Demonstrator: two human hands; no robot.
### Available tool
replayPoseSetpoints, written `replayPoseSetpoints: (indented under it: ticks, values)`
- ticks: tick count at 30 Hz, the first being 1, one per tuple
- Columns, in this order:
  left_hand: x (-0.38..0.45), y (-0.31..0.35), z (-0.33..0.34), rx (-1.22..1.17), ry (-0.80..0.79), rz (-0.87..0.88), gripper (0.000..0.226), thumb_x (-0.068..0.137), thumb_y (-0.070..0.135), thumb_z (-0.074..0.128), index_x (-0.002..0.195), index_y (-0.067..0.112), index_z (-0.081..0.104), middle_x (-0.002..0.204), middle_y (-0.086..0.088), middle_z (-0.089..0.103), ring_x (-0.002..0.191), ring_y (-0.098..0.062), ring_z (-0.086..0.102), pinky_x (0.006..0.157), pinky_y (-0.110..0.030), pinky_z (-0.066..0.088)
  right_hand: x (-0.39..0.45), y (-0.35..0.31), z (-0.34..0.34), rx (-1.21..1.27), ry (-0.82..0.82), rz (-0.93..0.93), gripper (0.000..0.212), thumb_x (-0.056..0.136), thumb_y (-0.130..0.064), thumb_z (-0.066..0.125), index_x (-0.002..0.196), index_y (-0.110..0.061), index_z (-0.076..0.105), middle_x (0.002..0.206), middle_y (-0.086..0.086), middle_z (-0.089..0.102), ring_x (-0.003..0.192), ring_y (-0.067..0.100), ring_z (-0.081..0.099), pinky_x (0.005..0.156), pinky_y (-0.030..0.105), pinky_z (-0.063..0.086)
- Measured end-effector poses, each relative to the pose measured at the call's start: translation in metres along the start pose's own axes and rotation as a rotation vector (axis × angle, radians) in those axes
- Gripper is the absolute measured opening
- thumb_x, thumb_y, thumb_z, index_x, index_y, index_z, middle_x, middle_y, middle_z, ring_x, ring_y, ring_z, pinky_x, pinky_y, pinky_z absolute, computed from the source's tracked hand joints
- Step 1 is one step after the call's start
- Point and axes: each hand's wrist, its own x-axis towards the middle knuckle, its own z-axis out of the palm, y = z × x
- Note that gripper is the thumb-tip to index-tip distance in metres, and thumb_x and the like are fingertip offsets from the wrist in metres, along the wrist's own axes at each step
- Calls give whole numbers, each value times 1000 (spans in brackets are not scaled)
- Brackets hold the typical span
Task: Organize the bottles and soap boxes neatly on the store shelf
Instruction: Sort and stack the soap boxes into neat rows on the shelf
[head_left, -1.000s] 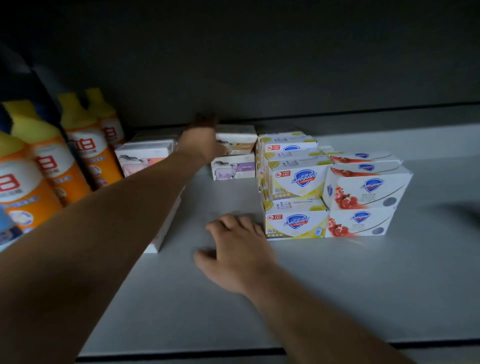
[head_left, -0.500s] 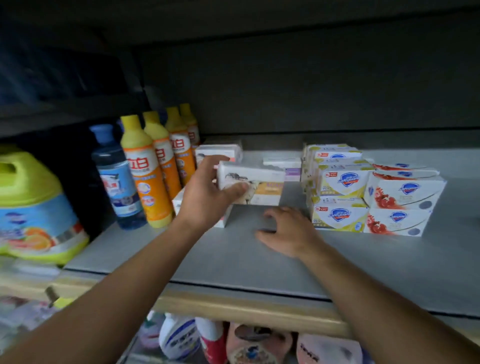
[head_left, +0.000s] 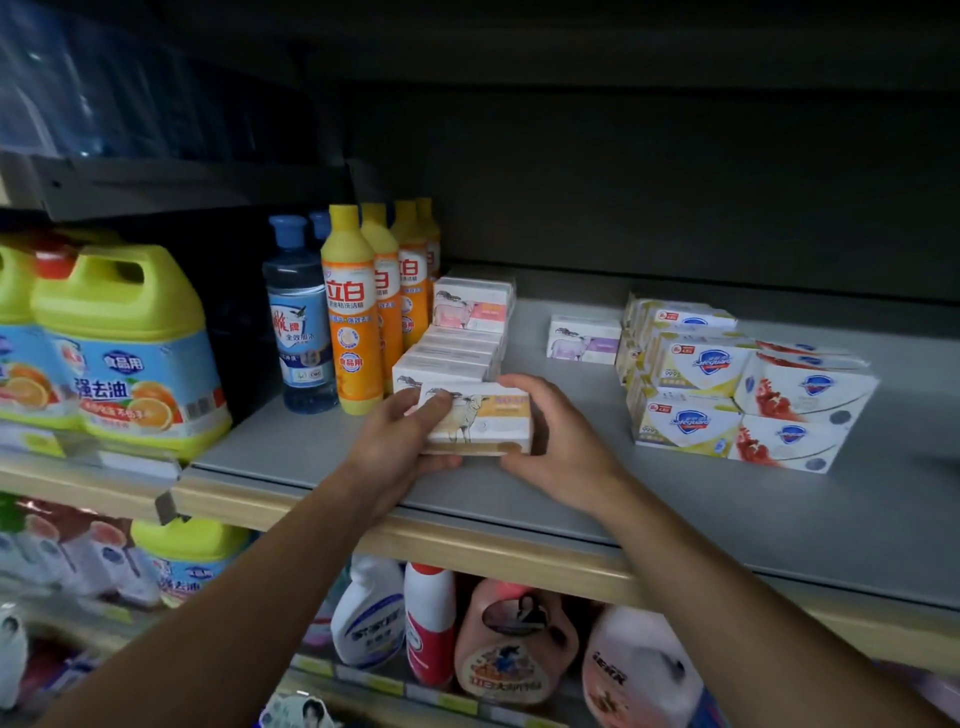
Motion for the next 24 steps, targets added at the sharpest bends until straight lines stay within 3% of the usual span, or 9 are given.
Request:
replayPoseSetpoints:
  ticks: [3,5,8,11,13,18,22,24]
  values:
    - [1,0,-6,5,-54,9,22,93,27,64,105,10,69,94,-10,75,83,-21,73,63,-33,59,-9,4,7,141,61,64,67,68,-13,79,118,-49,53,111,-10,67,100,9,65,89,31,54]
    - [0,-2,-8,4,-101,33,24,91,31,64,100,10,70,84,-9,72,73,-21,68,65,-34,59,-8,4,5,221,119,97,52,66,-24,79,110,-44,60,100,-15,71,92,6,67,82,22,54]
    - [-4,-3,-9,35,-123,80,38,84,42,67,93,5,64,70,-11,62,63,-21,60,59,-31,55,-7,0,1,313,242,184,33,68,-46,71,96,-30,68,78,-13,72,71,7,68,66,21,54]
    - [-7,-5,-8,218,-103,126,67,74,67,62,95,2,62,64,-10,62,58,-21,59,53,-31,50,-8,-2,-2,289,266,269,41,68,-70,55,84,-37,72,61,-4,67,52,13,64,53,27,52]
    - [-8,-6,-8,309,-68,137,70,79,73,54,90,5,65,60,-8,61,53,-19,58,48,-28,47,-8,-4,-2,294,279,309,41,68,-77,44,77,-48,72,56,0,66,44,13,58,44,24,48]
    - [-6,-7,-4,371,26,140,64,85,72,49,70,10,59,49,-6,57,40,-16,51,38,-22,37,-9,-3,-3,250,321,323,54,86,-69,43,71,-25,71,48,0,57,38,12,49,38,21,38]
    - [-4,-7,-5,334,32,115,62,87,68,50,76,8,63,52,-7,59,43,-15,54,39,-23,40,-11,-1,-3,243,299,316,50,91,-62,48,82,-19,70,54,1,63,41,12,52,42,21,41]
    - [-3,-7,-6,307,25,108,64,87,69,49,82,7,66,54,-9,62,46,-17,58,41,-25,43,-11,-2,-3,264,302,274,44,89,-60,51,90,-20,69,67,-1,69,48,15,58,49,27,47]
